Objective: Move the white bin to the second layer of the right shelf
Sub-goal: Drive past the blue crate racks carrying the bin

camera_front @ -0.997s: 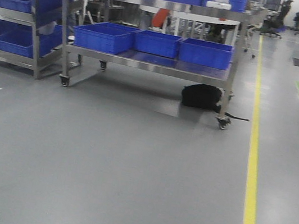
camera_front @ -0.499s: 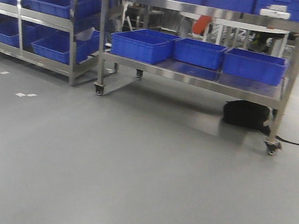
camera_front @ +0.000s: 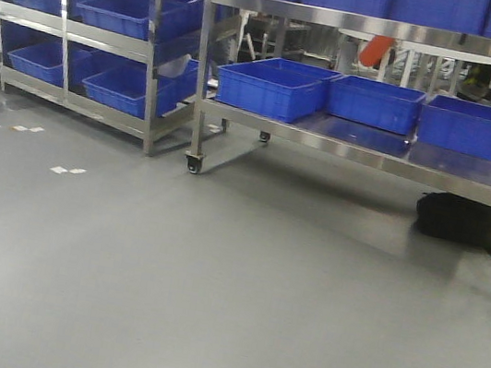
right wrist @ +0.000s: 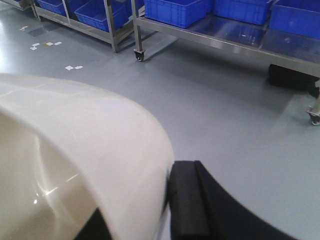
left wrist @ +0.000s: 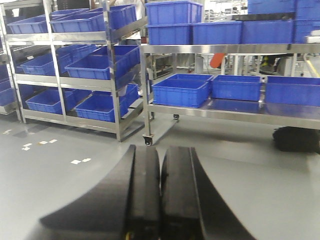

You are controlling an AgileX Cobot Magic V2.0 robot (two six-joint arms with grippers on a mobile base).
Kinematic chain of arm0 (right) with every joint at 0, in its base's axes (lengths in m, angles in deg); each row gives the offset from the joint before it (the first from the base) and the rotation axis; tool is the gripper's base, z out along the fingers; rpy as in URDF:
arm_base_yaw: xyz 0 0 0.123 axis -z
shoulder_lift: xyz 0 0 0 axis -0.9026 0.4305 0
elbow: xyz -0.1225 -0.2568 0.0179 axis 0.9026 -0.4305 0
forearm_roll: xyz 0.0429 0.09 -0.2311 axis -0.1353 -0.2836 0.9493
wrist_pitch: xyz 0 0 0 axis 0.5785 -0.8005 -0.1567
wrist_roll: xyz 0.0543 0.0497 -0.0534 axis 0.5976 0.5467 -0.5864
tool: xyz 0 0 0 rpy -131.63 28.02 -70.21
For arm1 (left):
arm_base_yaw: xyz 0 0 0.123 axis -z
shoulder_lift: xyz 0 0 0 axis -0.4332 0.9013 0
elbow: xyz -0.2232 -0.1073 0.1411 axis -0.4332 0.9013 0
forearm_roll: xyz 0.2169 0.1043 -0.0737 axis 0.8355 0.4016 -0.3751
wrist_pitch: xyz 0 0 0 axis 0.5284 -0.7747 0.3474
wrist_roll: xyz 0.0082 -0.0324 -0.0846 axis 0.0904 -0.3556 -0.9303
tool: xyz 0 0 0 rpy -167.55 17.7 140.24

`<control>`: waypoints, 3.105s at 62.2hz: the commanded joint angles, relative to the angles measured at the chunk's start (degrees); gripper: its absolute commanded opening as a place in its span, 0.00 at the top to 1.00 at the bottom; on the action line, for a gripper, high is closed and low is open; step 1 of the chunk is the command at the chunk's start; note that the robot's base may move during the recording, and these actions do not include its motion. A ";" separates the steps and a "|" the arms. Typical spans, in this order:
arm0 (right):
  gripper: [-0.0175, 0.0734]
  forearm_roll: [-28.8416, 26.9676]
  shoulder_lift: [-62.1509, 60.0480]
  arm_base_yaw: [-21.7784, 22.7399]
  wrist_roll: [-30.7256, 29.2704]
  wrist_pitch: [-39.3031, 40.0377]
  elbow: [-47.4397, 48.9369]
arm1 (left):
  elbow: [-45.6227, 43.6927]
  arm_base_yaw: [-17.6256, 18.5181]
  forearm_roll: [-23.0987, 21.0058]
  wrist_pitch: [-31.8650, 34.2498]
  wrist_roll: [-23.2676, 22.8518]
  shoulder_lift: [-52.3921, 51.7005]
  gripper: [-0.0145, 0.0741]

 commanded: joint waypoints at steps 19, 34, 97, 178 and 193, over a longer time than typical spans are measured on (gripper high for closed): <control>0.75 0.12 0.00 0.33 -0.22 6.13 1.75 | 1.90 0.11 -0.29 4.99 -0.43 -0.76 0.74; 0.75 0.12 0.00 0.33 -0.22 6.13 1.75 | 1.90 0.11 -0.29 4.99 -0.43 -0.76 0.74; 0.75 0.12 0.00 0.33 -0.22 6.13 1.75 | 1.90 0.11 -0.29 4.99 -0.43 -0.76 0.74; 0.75 0.12 0.00 0.33 -0.22 6.13 1.75 | 1.90 0.11 -0.29 4.99 -0.43 -0.76 0.74; 0.75 0.12 0.00 0.33 -0.22 6.13 1.75 | 1.90 0.11 -0.29 4.99 -0.43 -0.76 0.74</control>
